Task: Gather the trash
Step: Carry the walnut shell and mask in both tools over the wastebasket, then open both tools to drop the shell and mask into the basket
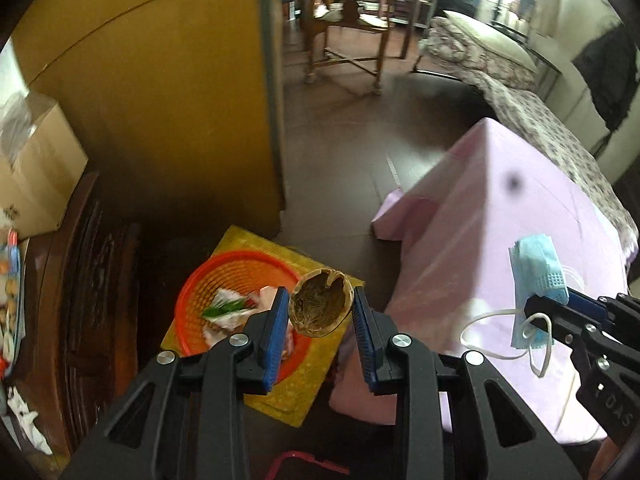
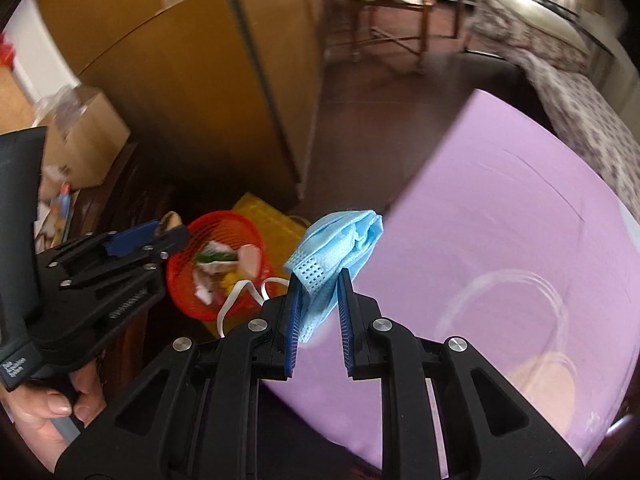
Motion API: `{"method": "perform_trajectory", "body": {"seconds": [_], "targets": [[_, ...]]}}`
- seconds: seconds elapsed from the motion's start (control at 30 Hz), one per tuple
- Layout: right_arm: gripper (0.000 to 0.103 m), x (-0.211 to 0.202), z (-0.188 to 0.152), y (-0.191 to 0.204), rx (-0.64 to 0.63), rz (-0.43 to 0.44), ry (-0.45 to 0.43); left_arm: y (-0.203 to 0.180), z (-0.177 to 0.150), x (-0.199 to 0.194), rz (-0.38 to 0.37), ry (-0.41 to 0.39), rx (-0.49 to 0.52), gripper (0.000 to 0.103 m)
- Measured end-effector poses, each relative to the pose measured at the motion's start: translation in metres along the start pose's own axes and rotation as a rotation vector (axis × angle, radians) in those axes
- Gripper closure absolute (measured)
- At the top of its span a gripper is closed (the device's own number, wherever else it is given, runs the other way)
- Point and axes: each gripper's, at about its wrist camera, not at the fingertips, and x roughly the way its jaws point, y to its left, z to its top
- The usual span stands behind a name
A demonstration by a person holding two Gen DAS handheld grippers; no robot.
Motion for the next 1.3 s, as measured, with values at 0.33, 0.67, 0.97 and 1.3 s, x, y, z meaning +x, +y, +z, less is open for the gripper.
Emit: {"method": "perform_trajectory", "body": {"seconds": [0.33, 0.67, 0.97, 1.3], "targets": [[0.084, 0.038, 0.026, 0.063, -0.136, 0.049, 0.074, 0.065, -0.007, 0.032, 0.058, 0.066, -0.114, 0.071], [0.084, 0.079, 0.038, 0.098, -0.229, 0.072, 0.169, 0.109, -0.017, 0.071, 0.090, 0.136, -0.187, 0.071], [0.084, 0.114, 0.037, 0.115, -0.255, 0.066, 0.231, 0.137, -0.027, 0.104, 0.103, 0.196, -0.233, 0.071], [0.084, 0.163, 0.029, 0.132, -0.259, 0.062, 0.323, 0.152, -0.039, 0.128, 0.102, 0.241, -0.254, 0.071]]}}
